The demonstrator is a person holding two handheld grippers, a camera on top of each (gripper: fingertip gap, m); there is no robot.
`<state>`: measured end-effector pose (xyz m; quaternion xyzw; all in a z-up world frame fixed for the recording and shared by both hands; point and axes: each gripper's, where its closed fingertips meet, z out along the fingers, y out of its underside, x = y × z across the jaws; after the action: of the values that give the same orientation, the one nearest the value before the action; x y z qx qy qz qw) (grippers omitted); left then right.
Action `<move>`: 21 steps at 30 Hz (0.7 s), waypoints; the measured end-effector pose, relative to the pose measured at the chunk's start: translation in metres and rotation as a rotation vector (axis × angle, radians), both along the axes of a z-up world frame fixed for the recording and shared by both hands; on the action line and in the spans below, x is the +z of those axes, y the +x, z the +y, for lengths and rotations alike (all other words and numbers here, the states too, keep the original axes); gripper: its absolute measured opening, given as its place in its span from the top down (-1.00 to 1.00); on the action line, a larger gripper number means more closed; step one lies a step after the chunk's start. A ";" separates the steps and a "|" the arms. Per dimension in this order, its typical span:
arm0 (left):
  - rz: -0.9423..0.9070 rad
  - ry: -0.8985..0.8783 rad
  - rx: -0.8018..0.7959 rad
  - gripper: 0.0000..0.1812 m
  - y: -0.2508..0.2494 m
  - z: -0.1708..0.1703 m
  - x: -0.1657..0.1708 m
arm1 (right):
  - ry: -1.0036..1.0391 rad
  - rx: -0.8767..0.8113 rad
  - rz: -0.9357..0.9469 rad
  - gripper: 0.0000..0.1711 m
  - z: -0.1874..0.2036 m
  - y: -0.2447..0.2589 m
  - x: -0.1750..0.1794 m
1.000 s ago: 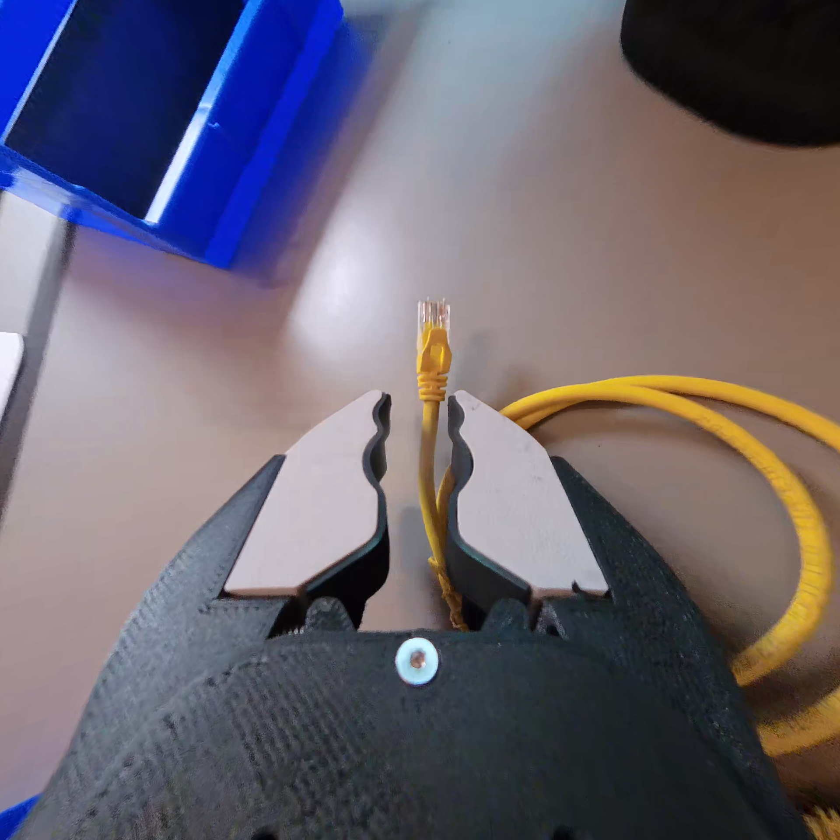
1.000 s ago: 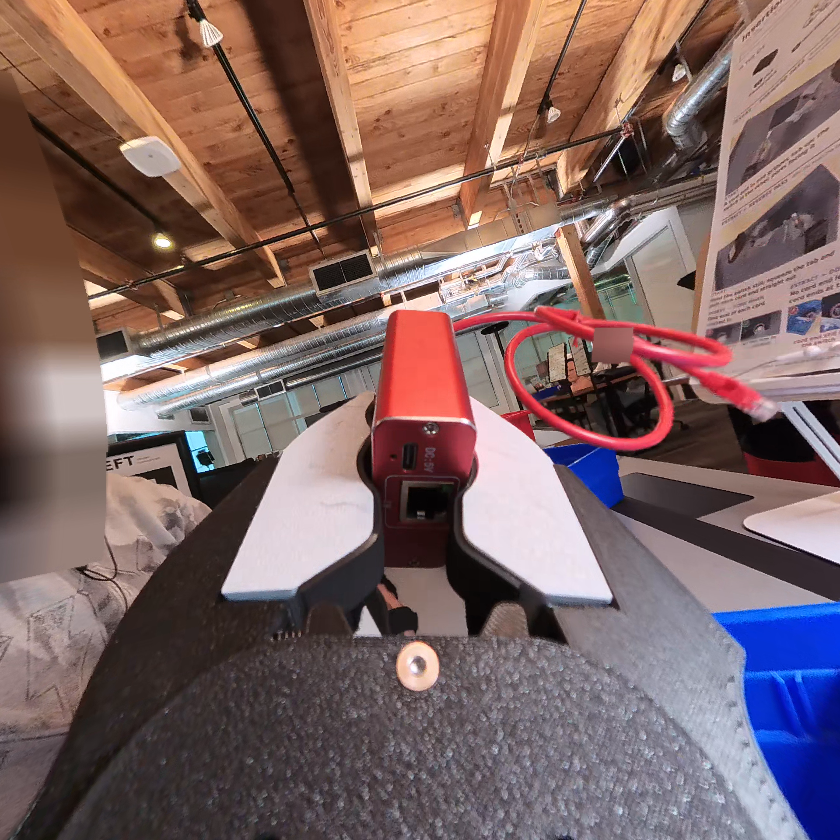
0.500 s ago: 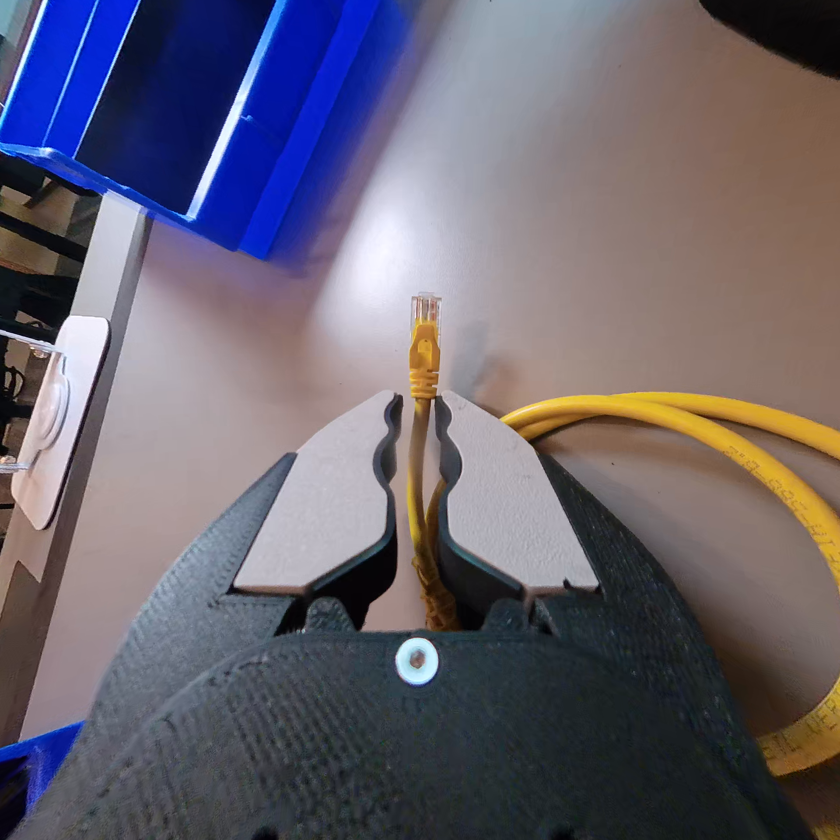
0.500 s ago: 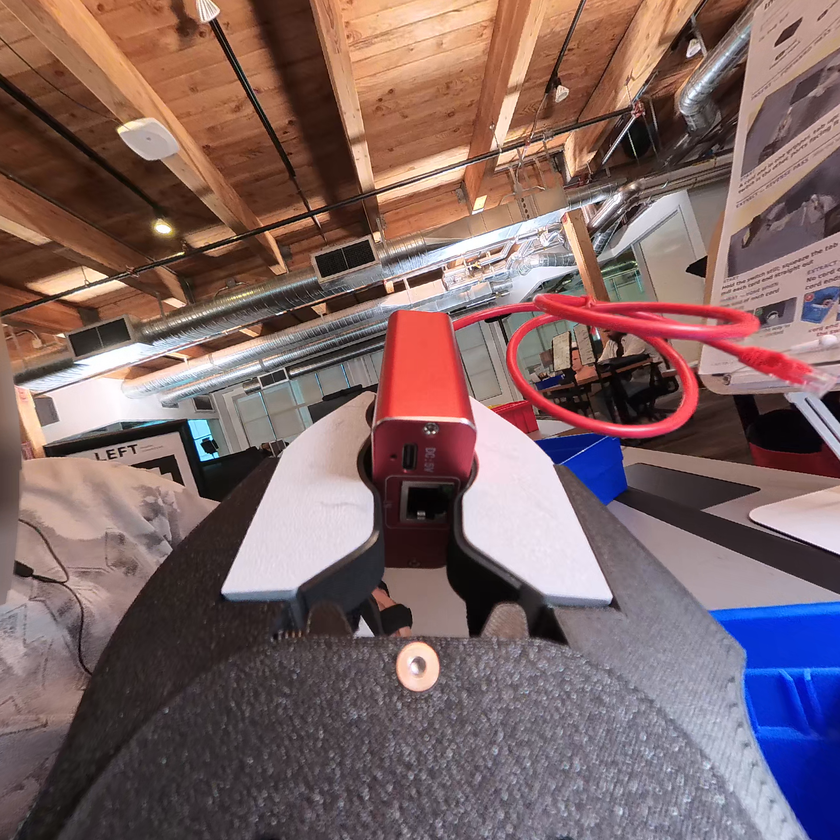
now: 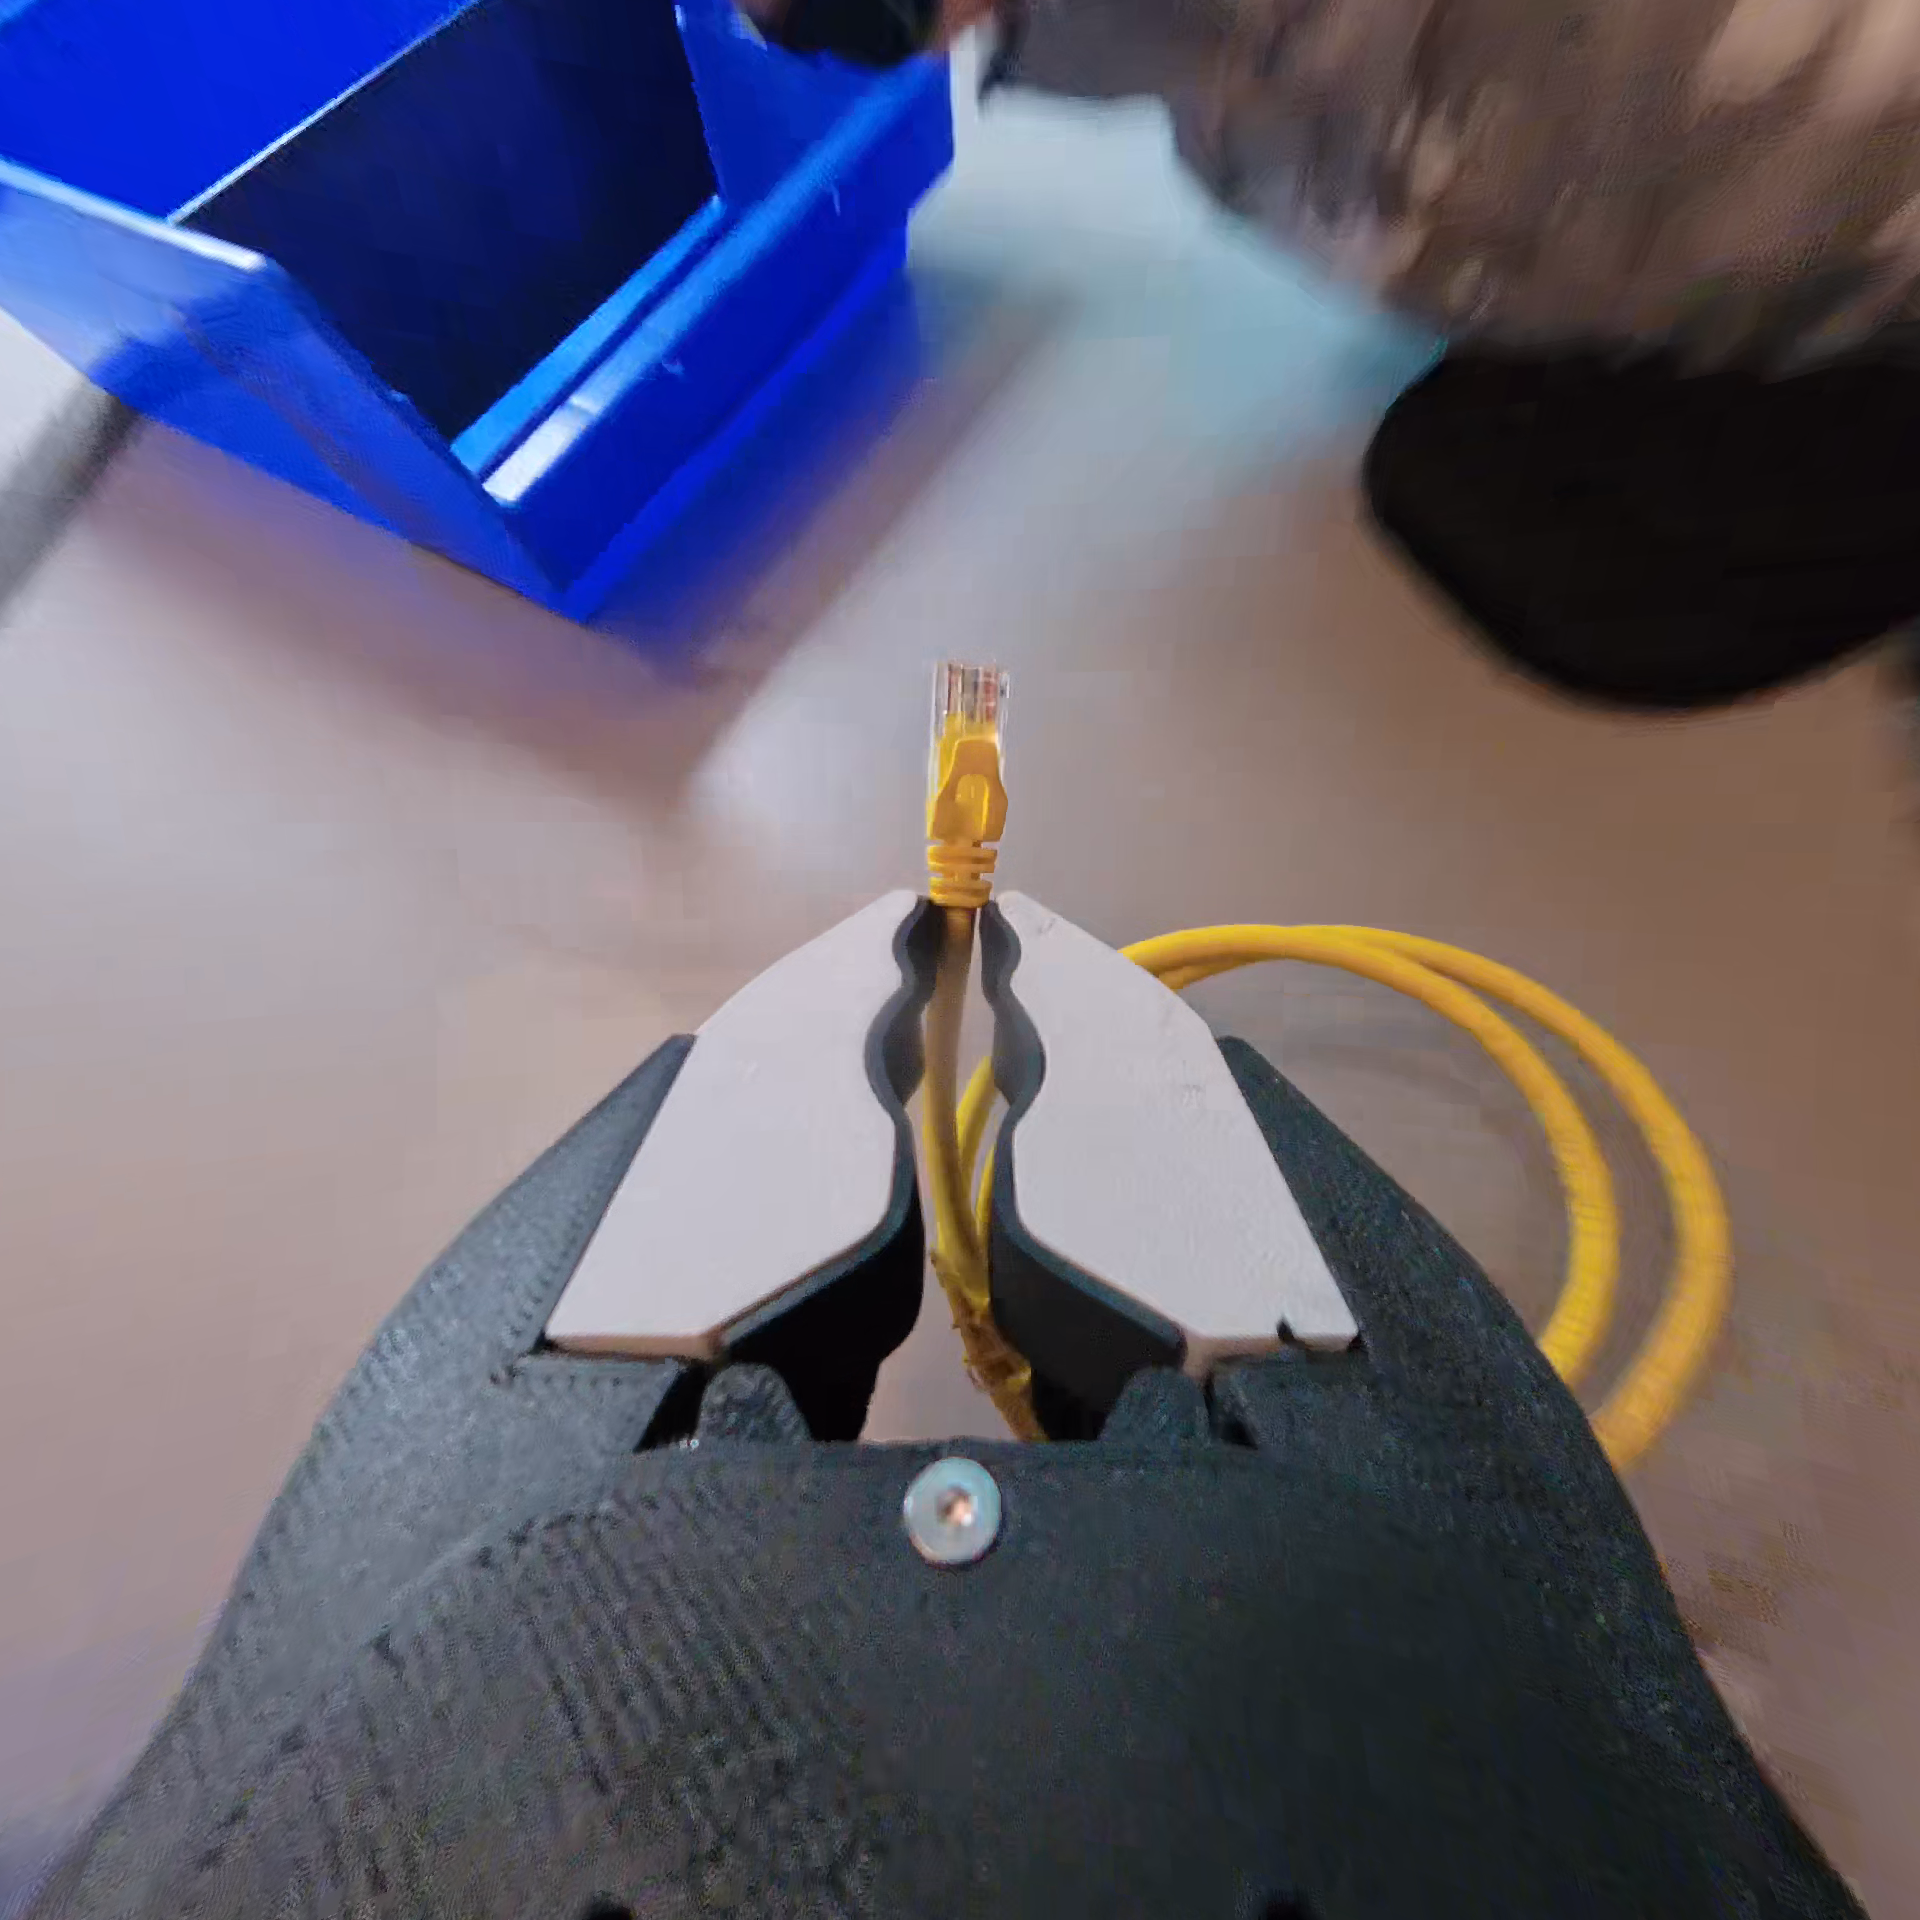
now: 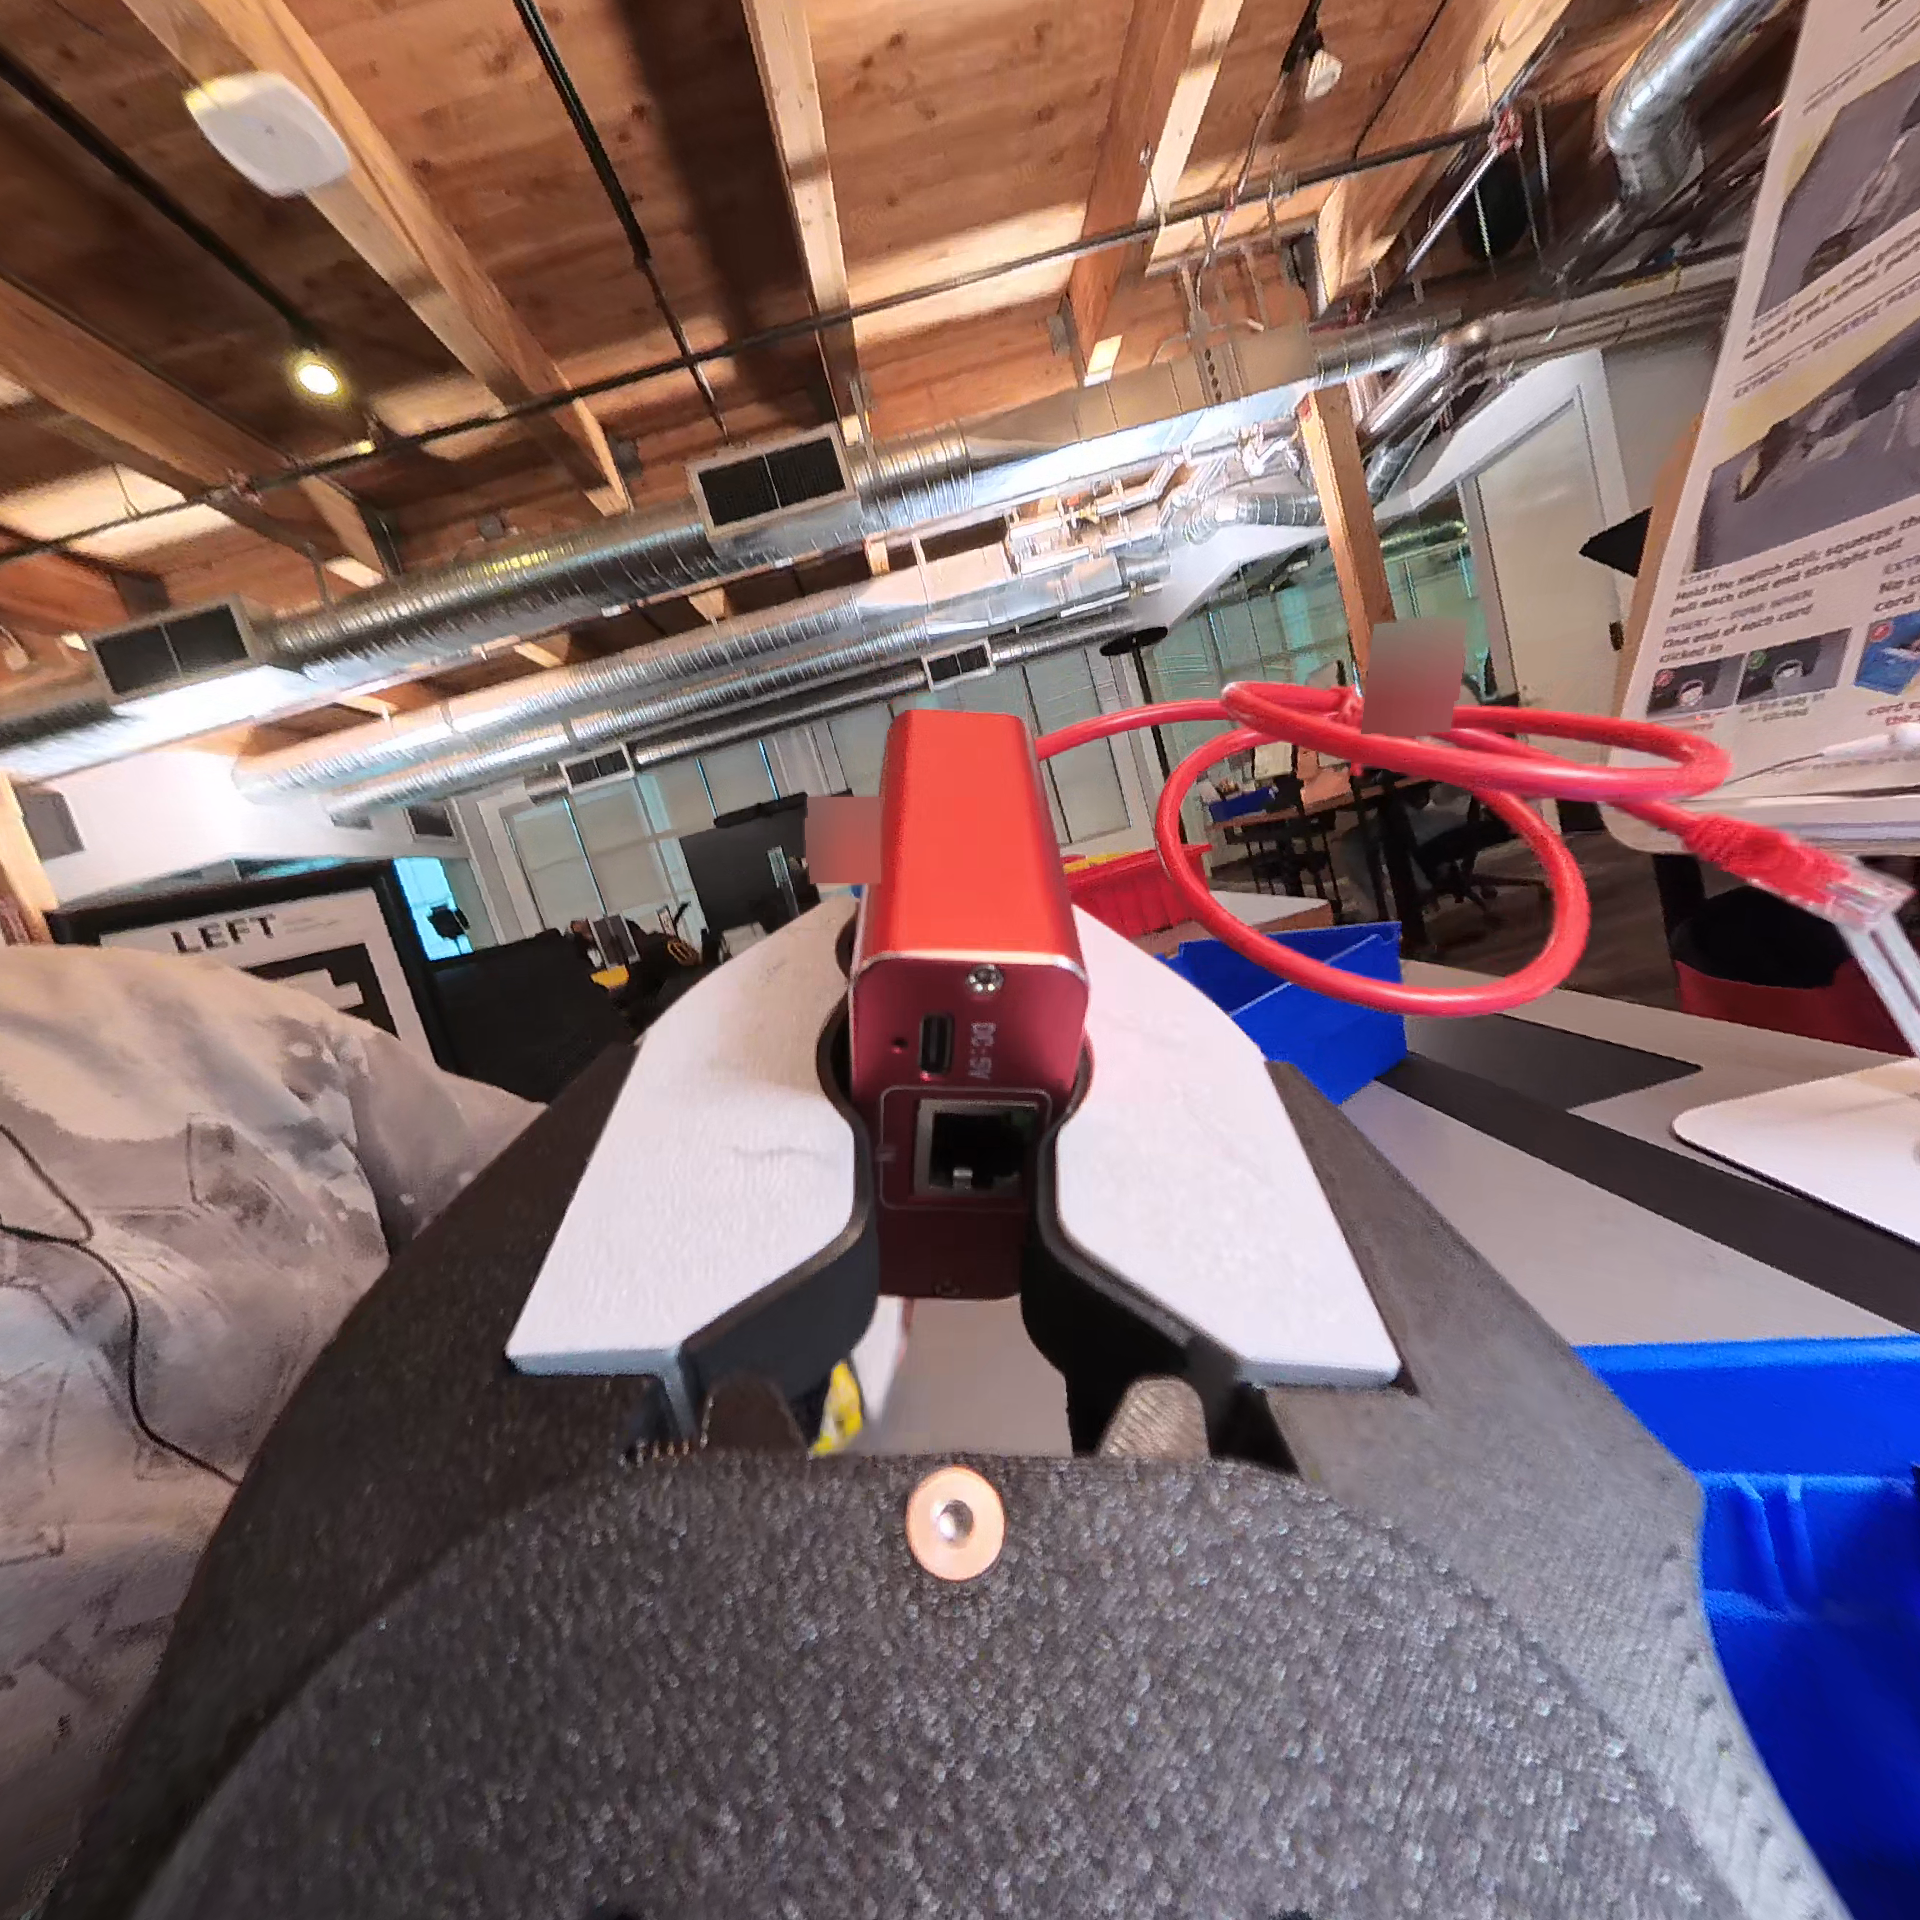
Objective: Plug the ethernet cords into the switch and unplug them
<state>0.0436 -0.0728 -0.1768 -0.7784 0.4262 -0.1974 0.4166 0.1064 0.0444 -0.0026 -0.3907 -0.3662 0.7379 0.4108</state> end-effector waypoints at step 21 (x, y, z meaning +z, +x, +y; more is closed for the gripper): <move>-0.623 -0.952 -0.499 0.94 0.001 -0.064 0.085 | 0.447 0.572 -0.553 0.66 -0.134 -0.036 -0.098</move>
<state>0.0442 -0.1372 -0.0917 -0.6614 0.3189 -0.6752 0.0698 0.0707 -0.0898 -0.1006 -0.3579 -0.7055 0.5926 0.1517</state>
